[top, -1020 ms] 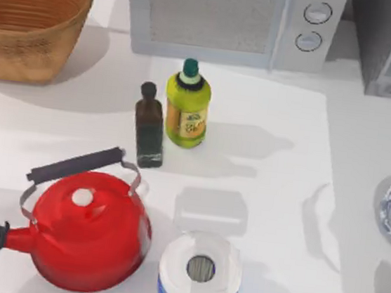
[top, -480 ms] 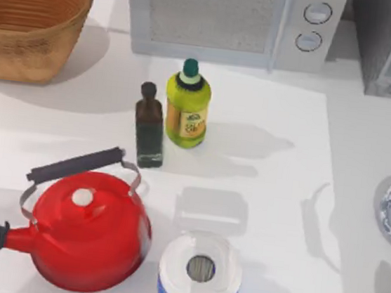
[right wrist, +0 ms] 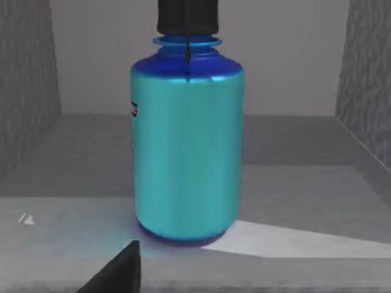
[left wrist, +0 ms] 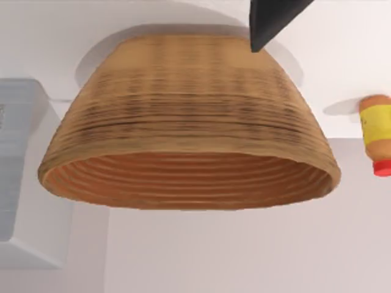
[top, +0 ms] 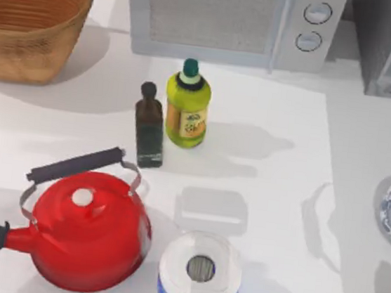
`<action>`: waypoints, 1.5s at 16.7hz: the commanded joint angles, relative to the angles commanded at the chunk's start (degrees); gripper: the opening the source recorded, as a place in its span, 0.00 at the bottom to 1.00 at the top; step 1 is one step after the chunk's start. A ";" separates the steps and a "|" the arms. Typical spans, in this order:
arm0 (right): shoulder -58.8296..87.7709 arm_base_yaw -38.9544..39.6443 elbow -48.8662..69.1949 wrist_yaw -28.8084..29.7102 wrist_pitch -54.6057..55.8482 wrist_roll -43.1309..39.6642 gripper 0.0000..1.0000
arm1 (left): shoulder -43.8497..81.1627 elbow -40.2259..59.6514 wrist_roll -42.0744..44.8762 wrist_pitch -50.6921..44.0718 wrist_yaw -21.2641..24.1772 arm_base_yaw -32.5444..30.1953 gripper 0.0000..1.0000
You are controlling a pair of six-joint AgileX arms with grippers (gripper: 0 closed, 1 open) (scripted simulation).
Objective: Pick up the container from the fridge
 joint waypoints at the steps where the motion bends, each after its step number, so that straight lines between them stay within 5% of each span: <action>1: 2.02 1.67 3.85 1.46 -1.77 -0.04 1.00 | 0.00 0.00 0.00 0.00 0.00 0.00 1.00; 8: 11.64 10.69 23.10 10.07 -12.31 0.07 1.00 | 0.00 0.00 0.00 0.00 0.00 0.00 1.00; 25: 19.69 12.73 39.92 12.22 -21.32 -0.01 1.00 | 0.00 0.00 0.00 0.00 0.00 0.00 1.00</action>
